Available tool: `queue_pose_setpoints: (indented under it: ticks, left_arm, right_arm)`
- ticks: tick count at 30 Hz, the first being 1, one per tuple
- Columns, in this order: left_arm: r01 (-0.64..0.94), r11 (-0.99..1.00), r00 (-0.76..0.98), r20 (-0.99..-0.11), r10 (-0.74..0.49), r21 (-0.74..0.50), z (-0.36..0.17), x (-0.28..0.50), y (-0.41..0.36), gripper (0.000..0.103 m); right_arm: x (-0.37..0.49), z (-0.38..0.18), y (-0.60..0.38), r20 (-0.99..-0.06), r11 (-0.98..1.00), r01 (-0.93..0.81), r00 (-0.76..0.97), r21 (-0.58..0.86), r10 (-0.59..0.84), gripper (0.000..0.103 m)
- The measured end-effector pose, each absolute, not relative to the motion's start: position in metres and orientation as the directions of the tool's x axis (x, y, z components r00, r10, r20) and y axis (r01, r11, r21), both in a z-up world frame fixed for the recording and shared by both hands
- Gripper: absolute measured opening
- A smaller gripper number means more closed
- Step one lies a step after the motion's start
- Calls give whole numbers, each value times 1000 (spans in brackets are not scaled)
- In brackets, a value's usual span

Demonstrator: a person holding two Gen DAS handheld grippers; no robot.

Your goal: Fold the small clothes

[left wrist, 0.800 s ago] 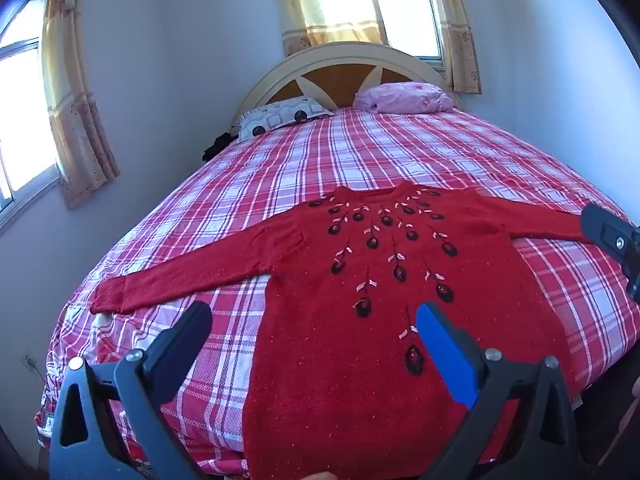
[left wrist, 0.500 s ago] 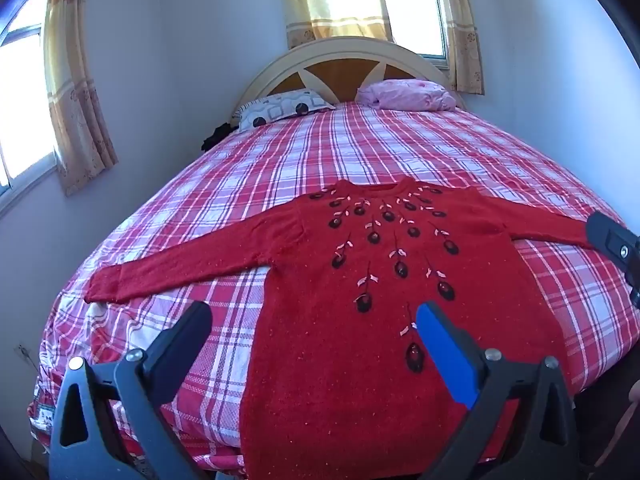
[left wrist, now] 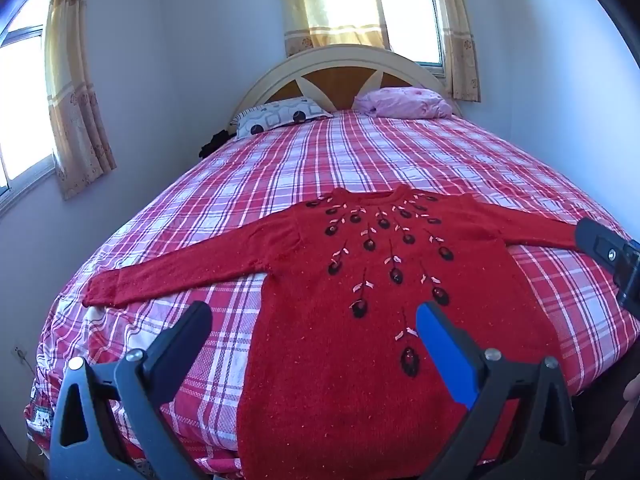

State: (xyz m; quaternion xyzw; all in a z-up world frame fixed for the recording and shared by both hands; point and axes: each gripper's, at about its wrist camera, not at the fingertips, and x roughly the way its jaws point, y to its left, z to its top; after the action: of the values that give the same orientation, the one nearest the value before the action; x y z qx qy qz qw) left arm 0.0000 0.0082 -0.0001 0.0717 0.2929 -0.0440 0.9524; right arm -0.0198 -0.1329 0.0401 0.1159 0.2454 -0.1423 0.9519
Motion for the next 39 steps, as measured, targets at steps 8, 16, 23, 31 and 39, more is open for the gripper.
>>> queue_pose_setpoints:
  ticks: [8, 16, 23, 31, 39]
  left_arm:
    - [128, 986, 821, -568, -47, 105, -1, 0, 7, 103]
    - [130, 987, 815, -577, -52, 95, -3, -1, 6, 103]
    - [128, 988, 811, -582, -52, 90, -4, 1, 6, 103]
    - [127, 988, 810, -584, -51, 90, -5, 1, 6, 103]
    - [127, 988, 809, -585, -52, 89, -5, 1, 6, 103]
  right_arm:
    - [-21, 39, -133, -504, 932, 329, 837, 154, -212, 102]
    - [-20, 39, -133, -504, 932, 328, 837, 153, -211, 102]
    - [-20, 37, -133, -508, 932, 328, 835, 154, -210, 102]
    - [-20, 34, -130, -513, 933, 325, 833, 153, -207, 102]
    - [-19, 34, -131, -516, 933, 324, 832, 155, -203, 102]
